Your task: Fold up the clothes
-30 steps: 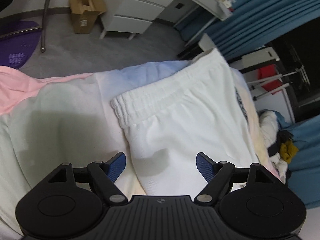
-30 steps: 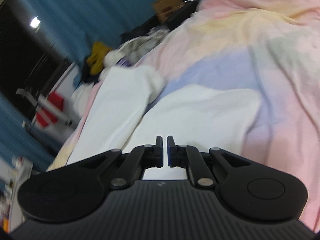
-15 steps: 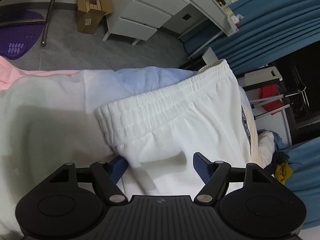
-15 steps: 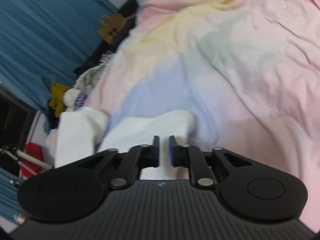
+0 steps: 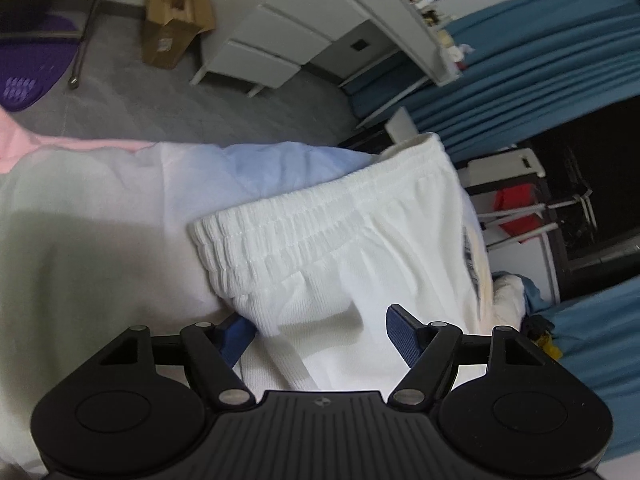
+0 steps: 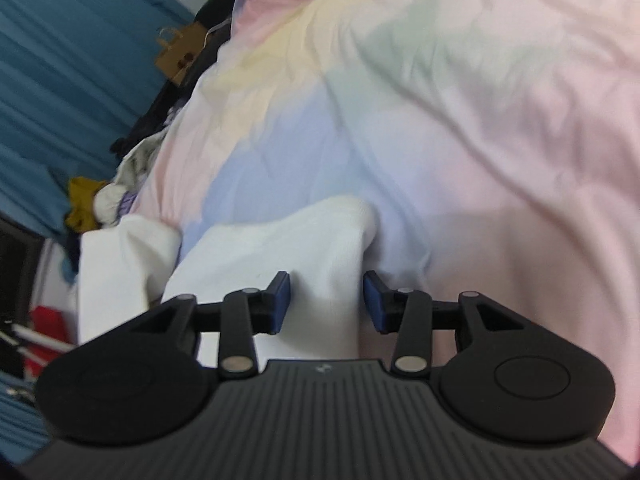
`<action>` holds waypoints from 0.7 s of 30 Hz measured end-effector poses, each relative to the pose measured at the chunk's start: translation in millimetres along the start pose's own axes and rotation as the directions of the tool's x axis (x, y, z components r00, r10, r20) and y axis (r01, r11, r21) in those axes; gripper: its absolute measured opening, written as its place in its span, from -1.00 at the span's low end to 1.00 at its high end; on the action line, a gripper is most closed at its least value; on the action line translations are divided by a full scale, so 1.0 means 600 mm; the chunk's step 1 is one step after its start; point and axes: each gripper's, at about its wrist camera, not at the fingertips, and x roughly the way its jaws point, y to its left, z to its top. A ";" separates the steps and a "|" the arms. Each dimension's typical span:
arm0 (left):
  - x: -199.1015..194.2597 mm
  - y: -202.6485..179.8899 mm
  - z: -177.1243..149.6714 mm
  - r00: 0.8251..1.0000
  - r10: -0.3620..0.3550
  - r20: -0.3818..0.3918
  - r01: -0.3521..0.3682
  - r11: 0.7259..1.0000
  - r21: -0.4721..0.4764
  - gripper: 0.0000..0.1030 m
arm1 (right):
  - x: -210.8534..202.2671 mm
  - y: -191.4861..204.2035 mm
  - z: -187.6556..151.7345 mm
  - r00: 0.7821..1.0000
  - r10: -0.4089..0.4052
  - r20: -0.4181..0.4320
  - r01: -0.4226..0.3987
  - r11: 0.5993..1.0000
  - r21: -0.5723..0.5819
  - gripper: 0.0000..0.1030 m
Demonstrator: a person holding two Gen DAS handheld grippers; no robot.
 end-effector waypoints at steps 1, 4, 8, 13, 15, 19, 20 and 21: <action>-0.004 -0.003 -0.002 1.000 -0.013 0.007 0.013 1.000 0.010 0.42 | -0.008 0.003 0.000 1.000 -0.016 0.021 0.016 1.000 -0.006 -0.15; -0.016 -0.012 -0.010 0.998 -0.054 0.027 0.053 0.998 0.039 0.42 | -0.034 0.001 0.004 0.996 -0.051 0.072 0.051 0.999 -0.008 -0.15; -0.021 -0.025 -0.018 0.997 -0.066 0.038 0.063 0.996 0.070 0.47 | -0.045 -0.027 0.009 0.995 -0.071 0.068 0.065 0.995 0.079 -0.15; -0.008 -0.035 -0.023 1.000 0.000 0.018 -0.001 0.998 0.065 0.49 | -0.030 -0.048 0.001 0.997 -0.080 -0.011 0.081 0.985 0.152 -0.15; -0.004 -0.027 -0.017 1.000 0.022 0.007 -0.022 0.999 0.040 0.50 | -0.030 -0.046 -0.002 0.997 -0.079 -0.019 0.081 0.985 0.151 -0.15; 0.003 -0.011 -0.007 0.999 0.047 -0.010 -0.047 0.999 -0.014 0.50 | -0.027 -0.044 0.001 0.998 -0.061 -0.035 0.065 0.988 0.137 -0.15; 0.004 -0.009 -0.005 0.999 0.047 -0.009 -0.047 0.999 -0.017 0.50 | -0.025 -0.043 0.002 0.997 -0.058 -0.041 0.062 0.990 0.130 -0.15; 0.003 -0.007 -0.004 0.999 0.048 -0.007 -0.048 0.999 -0.016 0.50 | -0.022 -0.042 0.003 0.998 -0.048 -0.049 0.054 0.991 0.126 -0.16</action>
